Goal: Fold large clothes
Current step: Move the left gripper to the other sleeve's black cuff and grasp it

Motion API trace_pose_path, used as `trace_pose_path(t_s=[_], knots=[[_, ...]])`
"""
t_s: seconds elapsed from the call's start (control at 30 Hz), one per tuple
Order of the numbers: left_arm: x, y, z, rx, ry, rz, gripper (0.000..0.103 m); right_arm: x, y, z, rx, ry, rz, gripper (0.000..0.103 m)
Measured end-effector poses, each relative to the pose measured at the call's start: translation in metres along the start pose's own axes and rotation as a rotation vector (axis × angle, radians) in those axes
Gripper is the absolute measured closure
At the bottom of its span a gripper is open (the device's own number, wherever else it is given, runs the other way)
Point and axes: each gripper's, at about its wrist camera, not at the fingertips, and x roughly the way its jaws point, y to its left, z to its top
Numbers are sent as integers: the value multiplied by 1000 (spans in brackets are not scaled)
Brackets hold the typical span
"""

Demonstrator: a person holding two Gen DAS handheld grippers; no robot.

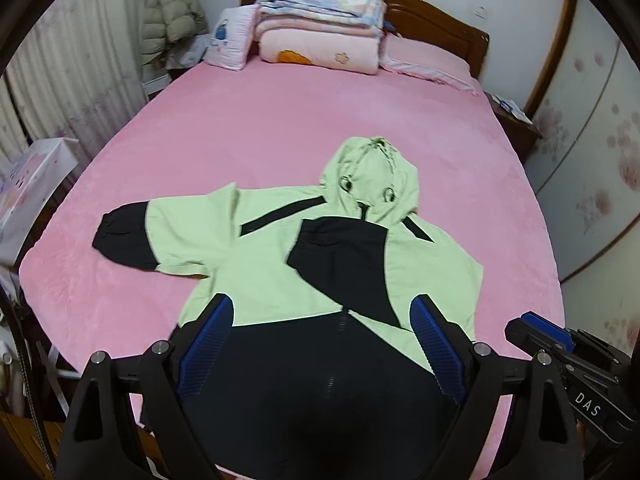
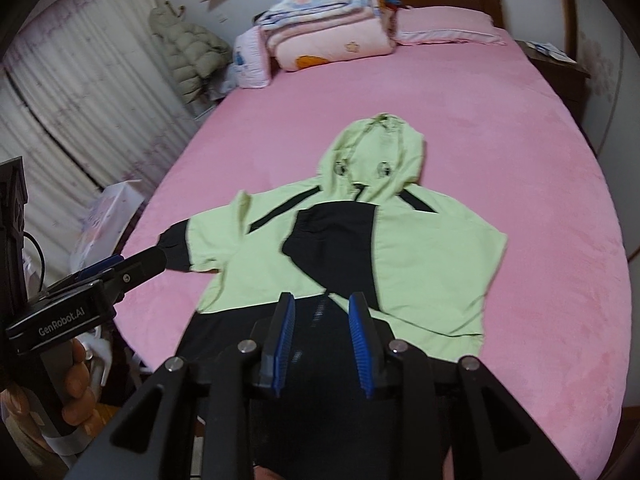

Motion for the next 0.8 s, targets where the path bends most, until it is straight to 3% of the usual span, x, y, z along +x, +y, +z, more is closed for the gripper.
trace_pose_path(t_s=[0.3,0.53,0.8], knots=[[8,119,17,-23,29,-34,14,29,81,14,-10,-36,-22,66],[50,234,43,-28,72,-42,14,104,155,26,101,23,-56,66],[124,346,47,-142,181,-10,14,193,212,33,124,84,-73,66]])
